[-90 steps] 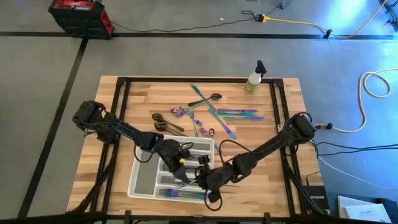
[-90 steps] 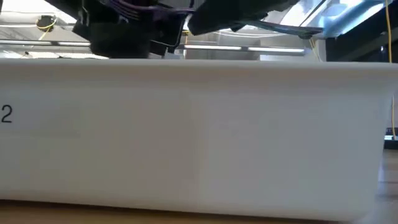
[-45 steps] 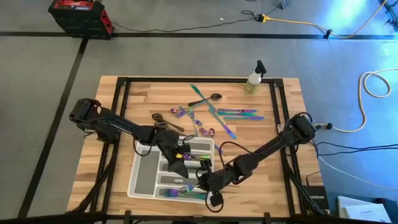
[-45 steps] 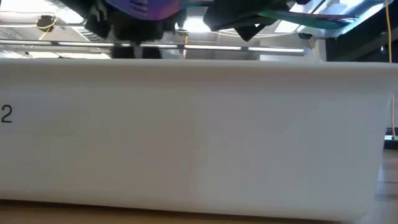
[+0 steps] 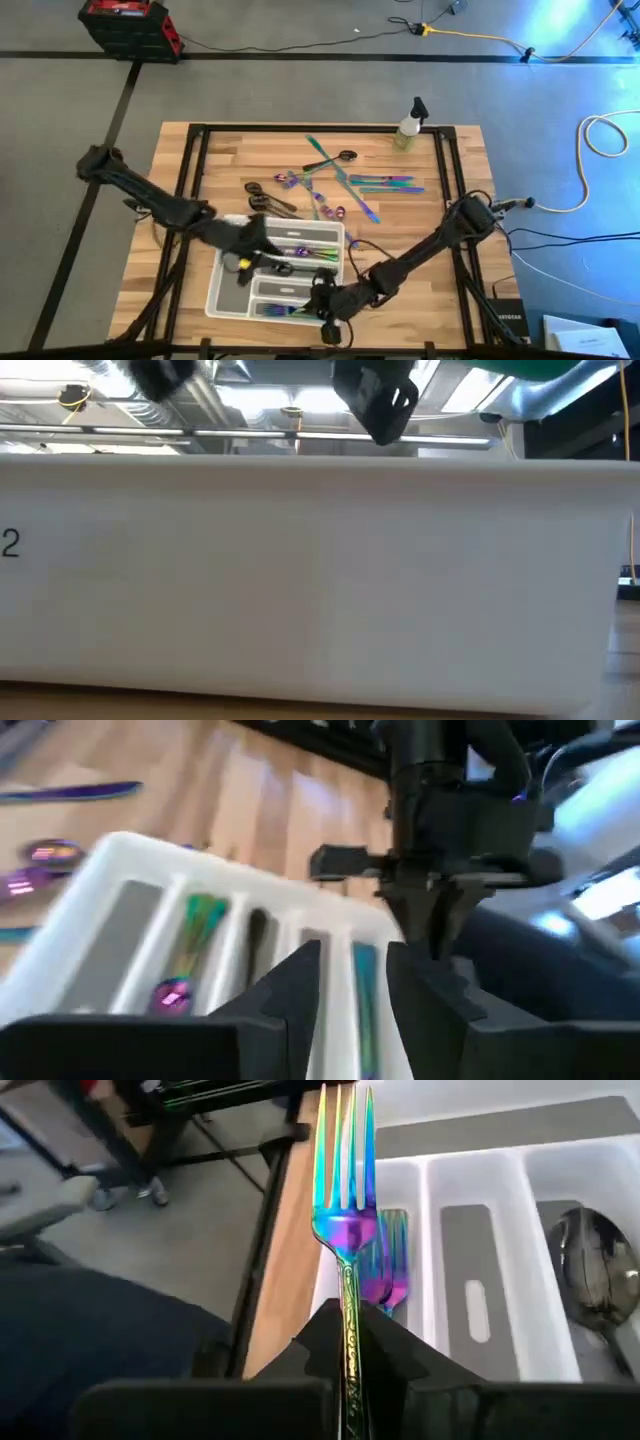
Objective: Sort silverware
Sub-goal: Put the blue fork into the white silverware tray
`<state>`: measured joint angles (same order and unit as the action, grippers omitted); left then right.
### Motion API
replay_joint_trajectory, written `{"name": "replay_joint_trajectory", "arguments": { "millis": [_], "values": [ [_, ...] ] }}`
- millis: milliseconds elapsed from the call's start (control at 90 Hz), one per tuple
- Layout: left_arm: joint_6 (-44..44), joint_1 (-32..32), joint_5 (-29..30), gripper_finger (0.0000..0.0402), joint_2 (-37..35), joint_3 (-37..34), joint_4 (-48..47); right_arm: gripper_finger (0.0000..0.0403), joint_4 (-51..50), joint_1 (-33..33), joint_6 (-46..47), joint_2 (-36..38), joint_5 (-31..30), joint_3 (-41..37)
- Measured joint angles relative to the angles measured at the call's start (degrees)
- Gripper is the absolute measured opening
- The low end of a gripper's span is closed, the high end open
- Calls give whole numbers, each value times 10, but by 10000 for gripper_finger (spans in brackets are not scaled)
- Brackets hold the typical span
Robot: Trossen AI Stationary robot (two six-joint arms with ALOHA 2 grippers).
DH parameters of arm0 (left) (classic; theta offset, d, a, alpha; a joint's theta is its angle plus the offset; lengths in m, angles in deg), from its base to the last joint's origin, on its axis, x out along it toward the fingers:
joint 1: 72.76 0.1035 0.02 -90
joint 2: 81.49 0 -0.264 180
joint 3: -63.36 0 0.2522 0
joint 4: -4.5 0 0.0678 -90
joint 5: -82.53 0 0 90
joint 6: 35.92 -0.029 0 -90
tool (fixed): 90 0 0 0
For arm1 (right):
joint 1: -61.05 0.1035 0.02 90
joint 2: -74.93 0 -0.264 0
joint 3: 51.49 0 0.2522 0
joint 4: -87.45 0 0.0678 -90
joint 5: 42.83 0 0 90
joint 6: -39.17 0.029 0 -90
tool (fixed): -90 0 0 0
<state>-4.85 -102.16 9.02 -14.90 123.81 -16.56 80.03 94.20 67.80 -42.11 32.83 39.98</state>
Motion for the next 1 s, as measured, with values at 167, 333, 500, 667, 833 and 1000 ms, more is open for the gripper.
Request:
{"name": "replay_joint_trajectory", "arguments": {
  "millis": [167, 333, 500, 667, 833, 1000],
  "values": [
    [28, -114, 99, 105, -13, -39, 9, 5, -3, 3, 38, -38, -37, 47],
    [51, -212, 171, 105, -6, -99, 61, 5, -7, 2, 93, -94, -41, 107],
    [101, -279, 199, 105, -6, -117, 12, 5, -27, 1, 116, -144, -64, 178],
    [152, -320, 201, 105, -6, -117, -113, 5, -88, 1, 117, -177, -91, 237],
    [165, -346, 158, 104, -6, -115, -141, 5, -109, -6, 119, -194, -114, 243],
    [166, -374, 148, 104, -6, -110, -160, 5, -113, -13, 113, -208, -110, 243]
  ]
}}
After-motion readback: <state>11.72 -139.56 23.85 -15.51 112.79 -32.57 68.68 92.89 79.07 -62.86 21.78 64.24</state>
